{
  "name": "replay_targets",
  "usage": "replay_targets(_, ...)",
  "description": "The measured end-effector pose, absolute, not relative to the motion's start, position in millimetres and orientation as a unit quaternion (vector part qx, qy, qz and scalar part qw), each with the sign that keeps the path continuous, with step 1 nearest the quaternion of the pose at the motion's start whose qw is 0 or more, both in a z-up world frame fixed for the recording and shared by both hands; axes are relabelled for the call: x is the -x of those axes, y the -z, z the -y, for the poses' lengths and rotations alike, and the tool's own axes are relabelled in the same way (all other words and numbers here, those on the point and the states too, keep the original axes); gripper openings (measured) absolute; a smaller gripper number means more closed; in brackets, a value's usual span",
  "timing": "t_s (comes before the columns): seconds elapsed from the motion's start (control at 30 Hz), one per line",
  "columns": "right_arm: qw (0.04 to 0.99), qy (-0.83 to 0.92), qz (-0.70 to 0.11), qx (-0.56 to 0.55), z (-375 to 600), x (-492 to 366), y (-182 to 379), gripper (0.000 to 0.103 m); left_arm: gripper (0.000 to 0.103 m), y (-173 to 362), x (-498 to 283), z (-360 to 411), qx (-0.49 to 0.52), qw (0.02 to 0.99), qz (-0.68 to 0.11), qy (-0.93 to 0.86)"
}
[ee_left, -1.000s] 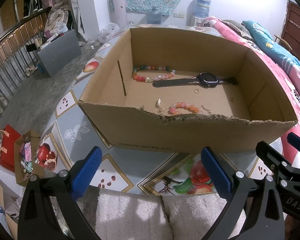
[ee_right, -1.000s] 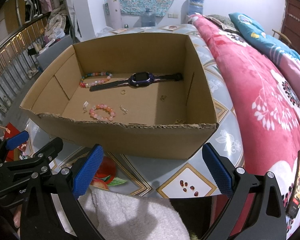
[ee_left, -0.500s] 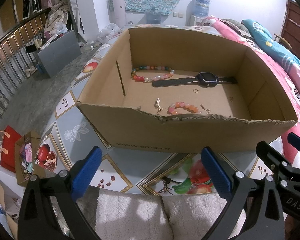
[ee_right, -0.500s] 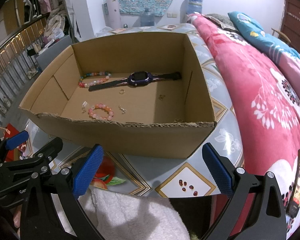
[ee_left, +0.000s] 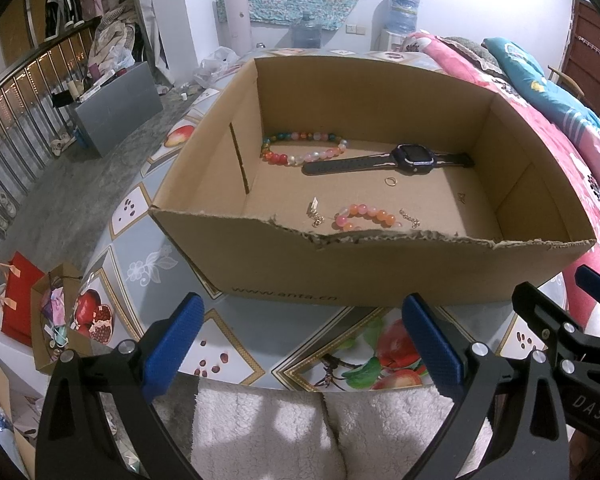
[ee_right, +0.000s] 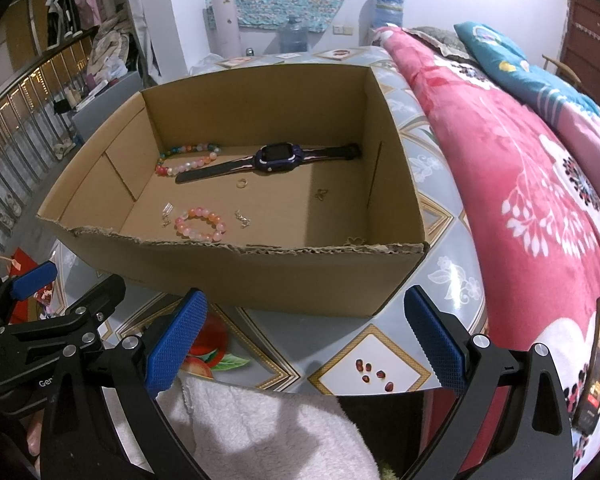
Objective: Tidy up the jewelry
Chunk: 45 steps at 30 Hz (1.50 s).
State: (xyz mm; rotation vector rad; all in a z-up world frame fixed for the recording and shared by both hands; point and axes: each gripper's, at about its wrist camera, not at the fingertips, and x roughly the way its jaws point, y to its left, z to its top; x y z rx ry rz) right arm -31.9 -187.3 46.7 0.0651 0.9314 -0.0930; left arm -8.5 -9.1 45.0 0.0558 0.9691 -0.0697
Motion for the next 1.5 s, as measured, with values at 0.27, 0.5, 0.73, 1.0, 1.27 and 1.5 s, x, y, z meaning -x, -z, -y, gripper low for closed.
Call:
replay_targets(0.27,0.891,0.045,-0.450,-0.033,189.4,33.1,-46.9,0.095,0.097,-44.9,8.4,9.7,-0.027,0.884,-0.466,0.034)
replay_targets(0.5,0.891,0.045,-0.450,-0.034,189.6,32.9,-47.1,0.095,0.097,-45.3,8.1,10.1,-0.027,0.884,-0.466,0.034)
replay_targets(0.73,0.891,0.045,-0.450,-0.033,189.7,32.7,-46.9,0.095,0.097,-44.5,8.1,9.4,-0.027,0.884,-0.466,0.034)
replay_targets(1.0,0.891,0.045,-0.450,-0.033,189.7,32.5,-46.9,0.095,0.097,-44.7,8.0,9.8,-0.028,0.884,-0.466,0.033)
replay_targets(1.27,0.891,0.044,-0.450,-0.033,190.2,32.0,-47.0,0.095,0.097,-45.0,8.0,10.1,-0.029,0.884,-0.466,0.033)
replay_targets(1.5,0.891,0.044,-0.451,-0.034,191.1,32.2,-46.8,0.095,0.097,-45.4,7.8,10.9,-0.029,0.884,-0.466,0.033)
